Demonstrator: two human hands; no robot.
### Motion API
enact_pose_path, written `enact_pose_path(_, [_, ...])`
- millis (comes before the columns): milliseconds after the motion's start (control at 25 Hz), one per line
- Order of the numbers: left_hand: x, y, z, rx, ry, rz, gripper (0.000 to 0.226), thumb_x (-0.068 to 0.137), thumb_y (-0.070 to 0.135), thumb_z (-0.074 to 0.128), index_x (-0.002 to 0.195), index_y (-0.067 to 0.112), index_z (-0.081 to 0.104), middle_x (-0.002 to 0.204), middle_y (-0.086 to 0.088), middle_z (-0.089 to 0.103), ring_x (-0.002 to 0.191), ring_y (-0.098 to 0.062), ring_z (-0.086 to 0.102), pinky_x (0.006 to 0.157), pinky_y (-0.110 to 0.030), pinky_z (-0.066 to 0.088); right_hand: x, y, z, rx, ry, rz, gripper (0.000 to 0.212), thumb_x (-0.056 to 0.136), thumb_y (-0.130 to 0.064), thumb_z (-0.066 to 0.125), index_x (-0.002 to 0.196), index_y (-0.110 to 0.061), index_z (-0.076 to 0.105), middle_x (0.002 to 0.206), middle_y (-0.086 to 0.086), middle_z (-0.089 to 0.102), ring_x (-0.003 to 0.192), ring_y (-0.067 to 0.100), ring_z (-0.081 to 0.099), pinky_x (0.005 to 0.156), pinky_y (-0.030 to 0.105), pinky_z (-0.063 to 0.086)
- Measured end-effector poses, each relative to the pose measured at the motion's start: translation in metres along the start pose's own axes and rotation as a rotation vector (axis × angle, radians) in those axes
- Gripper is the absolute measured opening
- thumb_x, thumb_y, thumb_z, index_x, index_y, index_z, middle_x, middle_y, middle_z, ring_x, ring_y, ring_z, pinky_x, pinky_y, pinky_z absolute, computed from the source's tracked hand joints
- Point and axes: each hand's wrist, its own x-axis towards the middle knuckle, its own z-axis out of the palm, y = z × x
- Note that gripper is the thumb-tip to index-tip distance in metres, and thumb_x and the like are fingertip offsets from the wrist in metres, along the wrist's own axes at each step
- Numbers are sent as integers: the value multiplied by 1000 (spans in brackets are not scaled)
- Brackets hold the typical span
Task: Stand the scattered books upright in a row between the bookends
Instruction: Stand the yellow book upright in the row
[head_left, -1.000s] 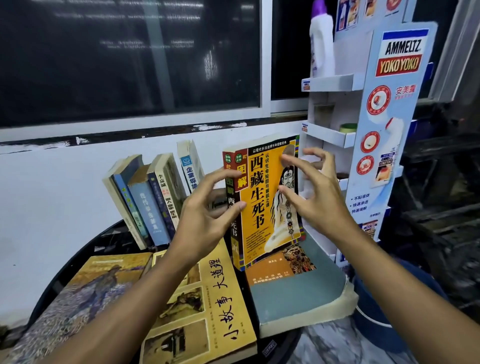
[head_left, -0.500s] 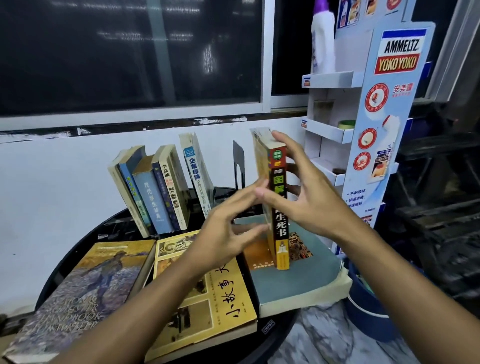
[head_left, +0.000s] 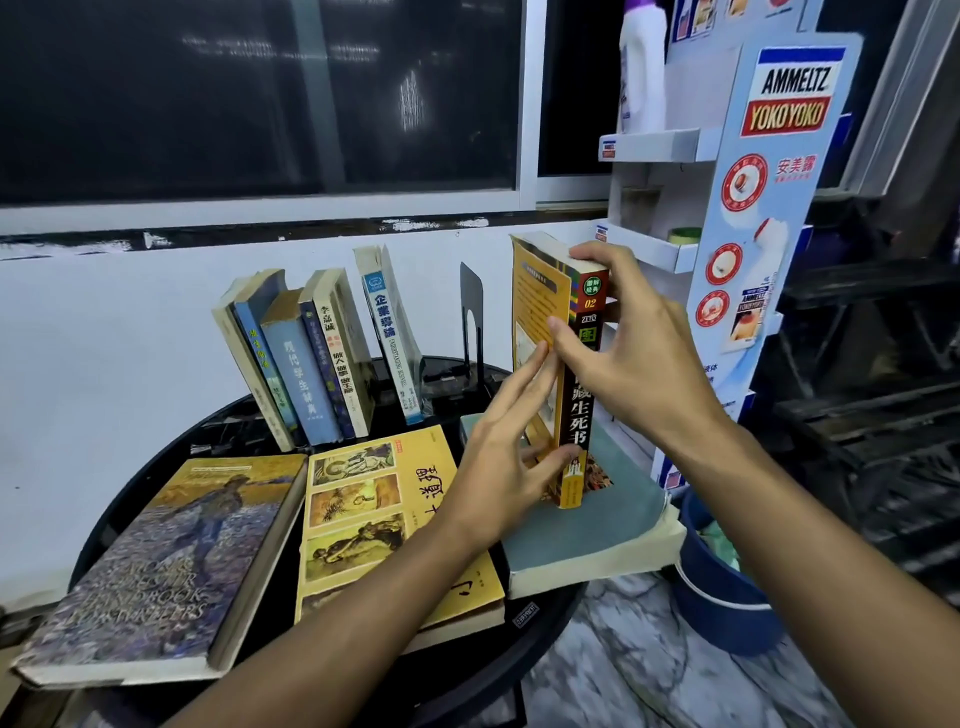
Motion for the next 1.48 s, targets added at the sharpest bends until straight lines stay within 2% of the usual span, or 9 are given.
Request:
enact_pose_path(280, [2, 3, -2, -26, -16, 23, 89, 86, -1, 75, 157, 29, 31, 163, 17, 24, 148, -1, 27, 96, -35, 57, 3, -1, 5, 8, 109, -44, 44, 93, -18, 69, 133, -18, 53, 100, -5, 71, 89, 6, 69, 80, 21, 58])
enact_pose_path(400, [5, 5, -17, 51, -18, 39, 82, 90, 14, 75, 156, 34, 31, 161, 18, 28, 144, 2, 33, 100, -30, 54, 9, -2, 4, 39, 128, -51, 41, 93, -17, 69, 131, -16, 54, 100, -9, 71, 90, 1, 69, 80, 20, 59])
enact_pose_path(520, [14, 2, -47, 228, 79, 30, 73, 94, 27, 70, 156, 36, 31, 157, 19, 33, 141, 4, 35, 106, -18, 44, 17, -10, 4, 64, 146, -66, 39, 93, -19, 69, 129, -17, 54, 97, -20, 66, 90, -6, 67, 81, 18, 58])
enact_pose_path(640, [27, -7, -87, 423, 226, 15, 68, 96, 22, 67, 154, 32, 36, 154, 17, 37, 139, 13, 28, 114, -16, 25, 26, -22, 8, 73, 154, -82, 40, 93, -22, 70, 130, -18, 54, 98, -20, 66, 89, -4, 67, 80, 17, 58])
enact_pose_path(840, [46, -33, -161, 681, 383, -87, 69, 93, 17, 69, 154, 25, 38, 158, 4, 38, 146, -14, 29, 120, -40, 24, 34, -36, 26, 122, 165, -93, 39, 92, -21, 71, 128, -18, 55, 101, -9, 73, 91, 3, 70, 81, 30, 61])
enact_pose_path(960, [54, -53, -198, 892, 380, -164, 69, 91, 24, 70, 153, 27, 39, 162, 5, 32, 150, -21, 23, 121, -56, 20, 35, -40, 35, 134, 153, -102, 38, 92, -22, 70, 127, -19, 55, 100, -9, 74, 89, 5, 71, 80, 33, 61])
enact_pose_path(1080, [58, -64, -218, 1078, 305, -269, 69, 91, 31, 70, 152, 31, 39, 164, 8, 27, 154, -22, 13, 119, -63, 7, 38, -43, 42, 144, 129, -110, 37, 92, -21, 70, 126, -19, 54, 100, -8, 74, 88, 7, 71, 80, 37, 61])
enact_pose_path(1240, [58, -68, -225, 1181, 222, -315, 65, 93, 38, 69, 151, 35, 40, 163, 9, 31, 155, -21, 7, 115, -68, -2, 43, -47, 49, 144, 107, -130, 37, 91, -20, 70, 125, -18, 55, 99, -7, 73, 88, 7, 71, 81, 37, 61])
enact_pose_path(1480, [61, -70, -227, 1136, 275, -322, 56, 92, 36, 71, 143, 32, 48, 157, 6, 42, 155, -20, 10, 115, -65, 1, 53, -54, 63, 139, 89, -150, 39, 92, -19, 70, 128, -18, 53, 103, -8, 73, 89, 5, 71, 79, 29, 62])
